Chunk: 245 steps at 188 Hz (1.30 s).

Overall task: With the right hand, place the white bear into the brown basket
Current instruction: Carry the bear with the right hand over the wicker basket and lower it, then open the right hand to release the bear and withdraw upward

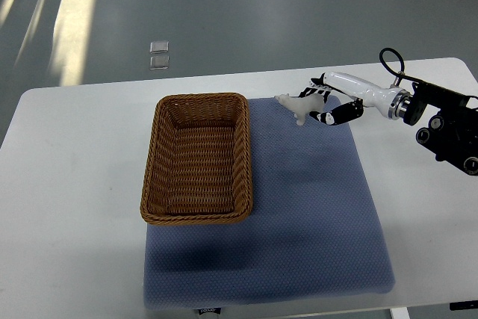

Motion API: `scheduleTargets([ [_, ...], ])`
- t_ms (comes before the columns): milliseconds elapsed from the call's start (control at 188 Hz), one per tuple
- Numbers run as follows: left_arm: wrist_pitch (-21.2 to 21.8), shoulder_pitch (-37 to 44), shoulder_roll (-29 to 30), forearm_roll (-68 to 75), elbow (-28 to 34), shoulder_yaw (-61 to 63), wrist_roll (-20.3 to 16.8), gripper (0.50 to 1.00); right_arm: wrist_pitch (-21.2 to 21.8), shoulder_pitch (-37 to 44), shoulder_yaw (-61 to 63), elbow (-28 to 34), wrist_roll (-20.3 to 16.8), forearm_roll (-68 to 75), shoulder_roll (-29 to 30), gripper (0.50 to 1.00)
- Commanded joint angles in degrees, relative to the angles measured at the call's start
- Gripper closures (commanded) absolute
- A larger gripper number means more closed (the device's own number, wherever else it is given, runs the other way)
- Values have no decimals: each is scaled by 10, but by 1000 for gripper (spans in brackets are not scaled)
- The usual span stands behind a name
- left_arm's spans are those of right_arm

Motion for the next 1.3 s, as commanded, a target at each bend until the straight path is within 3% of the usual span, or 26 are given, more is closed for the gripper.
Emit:
scheduleTargets([
  [0,1,0,0,0,0,0,0,500,0,13,0,17,1,1,2,1000],
  [223,0,0,0,0,0,0,0,500,4,58,-7,35,2,-1,19,1000],
  [585,1,4,0,0,1,-2,0,500,13,111,-62,37,3,-10,126,1000],
  [829,1,4,0,-1,0,-1,0,500,12,119,-110,32,3,-11,168,1000],
  [1084,1,4,0,0,0,-1,0,500,9,115,-128,29,1,-18,170,820],
  [1297,1,4,0,0,0,-1,0,500,2,112,-127,24,-3,-18,167,707],
])
